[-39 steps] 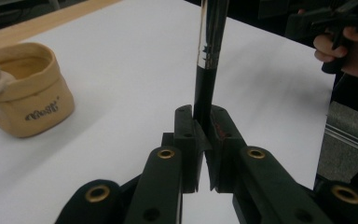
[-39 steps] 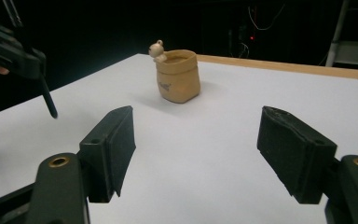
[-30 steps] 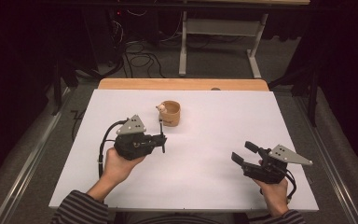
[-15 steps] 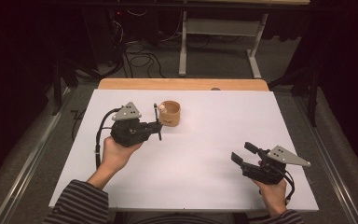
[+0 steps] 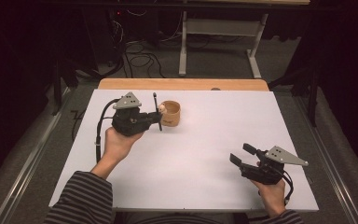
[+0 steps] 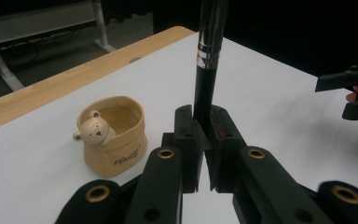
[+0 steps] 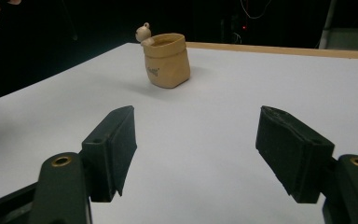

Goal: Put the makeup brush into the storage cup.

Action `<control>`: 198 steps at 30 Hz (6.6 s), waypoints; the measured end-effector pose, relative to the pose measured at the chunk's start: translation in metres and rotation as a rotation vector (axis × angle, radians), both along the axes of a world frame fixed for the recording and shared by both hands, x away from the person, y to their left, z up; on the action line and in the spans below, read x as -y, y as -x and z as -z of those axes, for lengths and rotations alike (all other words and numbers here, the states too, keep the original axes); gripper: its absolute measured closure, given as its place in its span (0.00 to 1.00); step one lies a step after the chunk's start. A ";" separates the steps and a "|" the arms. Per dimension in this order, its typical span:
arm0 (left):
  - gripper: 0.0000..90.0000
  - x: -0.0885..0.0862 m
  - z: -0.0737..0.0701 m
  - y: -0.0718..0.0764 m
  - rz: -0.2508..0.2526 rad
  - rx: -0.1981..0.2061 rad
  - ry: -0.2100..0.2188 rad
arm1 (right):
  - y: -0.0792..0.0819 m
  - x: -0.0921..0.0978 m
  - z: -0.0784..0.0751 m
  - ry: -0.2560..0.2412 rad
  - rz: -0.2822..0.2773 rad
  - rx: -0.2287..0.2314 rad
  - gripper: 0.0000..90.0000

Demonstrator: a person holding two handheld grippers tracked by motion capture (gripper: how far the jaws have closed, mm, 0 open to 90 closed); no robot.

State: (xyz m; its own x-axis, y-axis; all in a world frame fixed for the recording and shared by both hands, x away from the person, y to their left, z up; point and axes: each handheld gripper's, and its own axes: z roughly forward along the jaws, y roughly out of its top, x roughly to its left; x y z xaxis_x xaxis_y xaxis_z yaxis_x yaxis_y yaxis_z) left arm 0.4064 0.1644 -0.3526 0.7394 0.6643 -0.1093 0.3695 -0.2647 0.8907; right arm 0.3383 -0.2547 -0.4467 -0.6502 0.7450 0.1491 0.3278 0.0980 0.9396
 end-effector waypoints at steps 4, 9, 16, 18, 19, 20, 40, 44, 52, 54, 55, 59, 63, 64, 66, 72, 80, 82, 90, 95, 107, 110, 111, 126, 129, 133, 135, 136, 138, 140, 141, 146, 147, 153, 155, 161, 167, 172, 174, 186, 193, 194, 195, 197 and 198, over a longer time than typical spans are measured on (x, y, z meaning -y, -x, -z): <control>0.93 0.001 0.000 -0.005 -0.003 0.004 0.001 | 0.000 -0.001 0.000 0.001 -0.002 0.000 0.34; 0.93 0.003 0.000 -0.012 -0.014 0.003 0.000 | 0.000 -0.002 0.000 0.004 -0.009 -0.004 0.34; 0.93 0.004 0.000 -0.020 -0.033 0.003 -0.006 | 0.000 -0.002 0.000 0.003 -0.010 -0.006 0.34; 0.93 0.004 0.000 -0.022 -0.038 0.001 -0.010 | 0.001 -0.002 0.000 0.006 -0.010 -0.005 0.34; 0.93 0.004 0.000 -0.023 -0.043 0.001 -0.013 | 0.001 -0.002 0.000 0.007 -0.011 -0.005 0.34; 0.93 0.004 0.000 -0.024 -0.045 0.002 -0.016 | 0.001 -0.003 0.001 0.010 -0.012 -0.005 0.34; 0.93 0.010 0.003 -0.047 -0.092 -0.015 -0.008 | 0.001 -0.003 0.000 0.013 -0.011 0.001 0.34; 0.93 0.011 0.005 -0.054 -0.107 -0.020 -0.028 | 0.001 -0.003 0.001 0.010 -0.010 0.000 0.34; 0.93 0.016 0.008 -0.062 -0.127 -0.029 -0.028 | 0.001 -0.003 0.001 0.010 -0.010 0.000 0.34; 0.93 0.016 0.008 -0.064 -0.130 -0.029 -0.029 | 0.002 -0.003 0.000 0.009 -0.012 0.000 0.34; 0.93 0.017 0.008 -0.065 -0.135 -0.030 -0.026 | 0.002 -0.003 0.000 0.009 -0.012 0.001 0.34; 0.93 0.020 0.008 -0.070 -0.143 -0.034 -0.025 | 0.002 -0.003 0.000 0.009 -0.013 -0.001 0.34; 0.93 0.023 0.010 -0.073 -0.154 -0.037 -0.018 | 0.002 -0.003 0.000 0.009 -0.013 0.000 0.34; 0.93 0.023 0.010 -0.074 -0.155 -0.039 -0.020 | 0.002 -0.003 0.000 0.009 -0.013 0.001 0.34; 0.93 0.024 0.011 -0.075 -0.160 -0.040 -0.018 | 0.002 -0.003 0.000 0.010 -0.015 0.002 0.34; 0.93 0.026 0.015 -0.080 -0.172 -0.050 -0.018 | 0.002 -0.003 0.000 0.008 -0.017 0.002 0.34; 0.93 0.029 0.020 -0.085 -0.209 -0.039 -0.034 | 0.002 -0.004 0.001 0.005 -0.011 -0.013 0.34; 0.93 0.030 0.021 -0.087 -0.216 -0.042 -0.030 | 0.002 -0.004 0.001 0.007 -0.014 -0.011 0.34; 0.93 0.034 0.025 -0.091 -0.228 -0.043 -0.022 | 0.002 -0.004 0.001 0.007 -0.017 -0.010 0.34; 0.93 0.039 0.029 -0.094 -0.229 -0.045 -0.022 | 0.002 -0.004 0.001 0.005 -0.019 -0.011 0.34; 0.93 0.048 0.037 -0.099 -0.235 -0.048 -0.066 | 0.002 -0.005 0.001 0.004 -0.026 -0.010 0.34; 0.93 0.050 0.039 -0.100 -0.237 -0.050 -0.068 | 0.002 -0.005 0.001 0.004 -0.027 -0.010 0.34; 0.93 0.050 0.040 -0.100 -0.240 -0.053 -0.068 | 0.002 -0.005 0.001 0.004 -0.028 -0.010 0.34; 0.93 0.062 0.053 -0.105 -0.221 -0.077 -0.103 | 0.002 -0.005 0.001 0.001 -0.034 -0.013 0.34; 0.93 0.063 0.056 -0.106 -0.221 -0.088 -0.110 | 0.003 -0.006 0.001 0.000 -0.033 -0.013 0.34; 0.93 0.064 0.057 -0.107 -0.217 -0.096 -0.119 | 0.003 -0.006 0.001 0.000 -0.033 -0.014 0.34; 0.93 0.063 0.058 -0.108 -0.216 -0.106 -0.119 | 0.003 -0.006 0.001 0.001 -0.036 -0.015 0.34; 0.92 0.063 0.059 -0.108 -0.214 -0.113 -0.119 | 0.003 -0.006 0.001 0.000 -0.036 -0.017 0.34; 0.91 0.063 0.060 -0.109 -0.211 -0.122 -0.125 | 0.003 -0.006 0.001 0.000 -0.037 -0.017 0.34; 0.85 0.062 0.061 -0.109 -0.213 -0.132 -0.124 | 0.003 -0.006 0.001 0.000 -0.037 -0.017 0.34; 0.82 0.061 0.061 -0.109 -0.213 -0.133 -0.125 | 0.003 -0.006 0.001 -0.001 -0.038 -0.017 0.34; 0.70 0.062 0.058 -0.107 -0.210 -0.127 -0.132 | 0.003 -0.006 0.001 -0.003 -0.044 -0.013 0.34; 0.68 0.062 0.057 -0.106 -0.211 -0.125 -0.137 | 0.003 -0.006 0.001 -0.003 -0.043 -0.014 0.34; 0.61 0.063 0.052 -0.100 -0.199 -0.098 -0.152 | 0.003 -0.006 0.001 0.000 -0.042 -0.010 0.34; 0.59 0.062 0.049 -0.097 -0.193 -0.093 -0.149 | 0.002 -0.006 0.001 0.001 -0.041 -0.012 0.34; 0.54 0.059 0.041 -0.088 -0.168 -0.086 -0.144 | 0.003 -0.006 0.001 0.007 -0.039 -0.007 0.34; 0.51 0.052 0.033 -0.078 -0.148 -0.069 -0.148 | 0.002 -0.007 0.001 0.014 -0.037 -0.002 0.34; 0.50 0.045 0.026 -0.068 -0.133 -0.048 -0.117 | 0.002 -0.006 0.001 0.014 -0.034 -0.003 0.34; 0.50 0.042 0.023 -0.064 -0.130 -0.037 -0.109 | 0.002 -0.006 0.001 0.015 -0.033 -0.003 0.34; 0.48 0.023 0.011 -0.044 -0.104 -0.015 -0.053 | 0.002 -0.006 0.001 0.017 -0.027 0.001 0.34; 0.46 0.015 0.007 -0.033 -0.094 0.011 -0.026 | 0.002 -0.003 0.001 0.016 -0.021 0.004 0.34; 0.46 0.014 0.007 -0.031 -0.093 0.014 -0.020 | 0.002 -0.003 0.001 0.015 -0.018 0.006 0.34; 0.46 0.013 0.006 -0.030 -0.092 0.014 -0.015 | 0.002 -0.003 0.001 0.015 -0.017 0.006 0.34; 0.46 0.010 0.006 -0.028 -0.091 0.015 -0.002 | 0.002 -0.001 0.001 0.017 -0.014 0.007 0.34; 0.46 0.009 0.005 -0.026 -0.091 0.016 0.004 | 0.002 -0.001 0.001 0.014 -0.010 0.008 0.34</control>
State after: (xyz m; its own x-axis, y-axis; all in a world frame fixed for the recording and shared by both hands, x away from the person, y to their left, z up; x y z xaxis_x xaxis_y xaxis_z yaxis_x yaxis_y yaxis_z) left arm 0.4326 0.1555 -0.3578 0.6777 0.7283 -0.1011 0.3778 -0.2269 0.8977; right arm 0.3363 -0.2538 -0.4475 -0.6586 0.7406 0.1330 0.3190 0.1147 0.9408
